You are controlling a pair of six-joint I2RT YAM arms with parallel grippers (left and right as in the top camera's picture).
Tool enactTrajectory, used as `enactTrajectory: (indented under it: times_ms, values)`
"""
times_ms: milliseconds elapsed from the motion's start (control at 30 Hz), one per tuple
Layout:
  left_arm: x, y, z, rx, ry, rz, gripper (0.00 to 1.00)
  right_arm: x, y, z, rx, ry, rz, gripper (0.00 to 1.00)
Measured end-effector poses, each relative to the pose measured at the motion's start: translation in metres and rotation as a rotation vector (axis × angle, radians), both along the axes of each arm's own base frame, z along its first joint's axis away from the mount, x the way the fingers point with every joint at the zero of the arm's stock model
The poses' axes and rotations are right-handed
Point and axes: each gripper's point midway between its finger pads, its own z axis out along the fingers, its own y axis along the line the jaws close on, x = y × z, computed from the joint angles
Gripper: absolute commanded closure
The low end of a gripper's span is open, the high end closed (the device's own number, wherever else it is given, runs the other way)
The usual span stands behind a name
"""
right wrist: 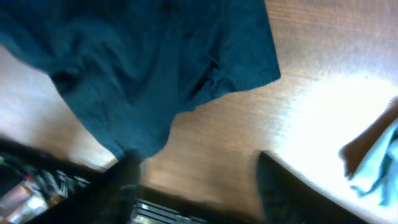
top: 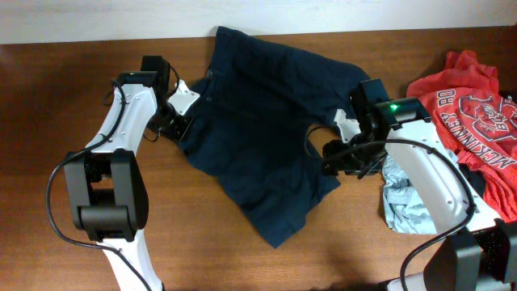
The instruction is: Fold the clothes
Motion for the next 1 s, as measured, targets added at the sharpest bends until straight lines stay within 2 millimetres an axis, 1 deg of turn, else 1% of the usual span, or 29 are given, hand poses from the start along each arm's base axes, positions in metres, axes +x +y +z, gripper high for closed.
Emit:
enactTrajectory:
  times_ms: [33,133,300,400,433,467,500,533,600,700,800,967,1000]
  values:
    - [0.0,0.0,0.0,0.003,0.001,0.0,0.86,-0.001,-0.001,-0.003,-0.005,0.003,-0.003,0.89]
    - [0.0,0.002,0.0,0.009,0.002,0.001,0.86,-0.004,-0.004,-0.02,-0.022,0.017,-0.033,0.89]
    - [-0.001,0.002,0.0,0.014,0.006,0.002,0.85,-0.019,-0.009,-0.065,-0.048,0.071,-0.056,0.92]
    - [-0.001,0.002,0.0,0.013,0.006,0.003,0.85,-0.021,-0.01,-0.084,-0.051,0.075,-0.048,0.92]
    - [-0.001,0.002,0.0,0.013,0.006,0.005,0.85,-0.018,-0.009,-0.089,-0.047,0.056,-0.042,0.87]
    - [-0.001,0.002,0.0,0.013,0.006,0.005,0.85,-0.014,-0.009,-0.092,-0.043,0.036,-0.04,0.78]
    - [-0.001,0.002,0.0,0.013,0.006,0.005,0.85,-0.008,-0.008,-0.095,-0.039,0.013,-0.041,0.49]
    - [-0.001,0.002,0.0,0.013,0.006,0.005,0.85,-0.004,-0.007,-0.096,-0.038,-0.005,-0.035,0.41]
    - [-0.001,0.002,0.0,0.013,0.006,0.005,0.85,0.0,-0.007,-0.098,-0.035,-0.022,-0.039,0.37]
    - [-0.001,0.002,0.0,0.013,0.006,0.005,0.85,0.0,-0.007,-0.1,-0.036,-0.02,-0.039,0.33]
    - [-0.001,0.002,0.0,0.013,0.006,0.005,0.85,0.003,-0.007,-0.1,-0.034,-0.032,-0.049,0.31]
    - [-0.001,0.002,0.0,0.013,0.006,0.005,0.85,0.01,-0.007,-0.103,-0.038,-0.052,-0.051,0.32]
    - [-0.001,0.002,0.0,0.013,0.007,0.005,0.85,0.01,-0.008,-0.109,-0.047,-0.042,-0.055,0.39]
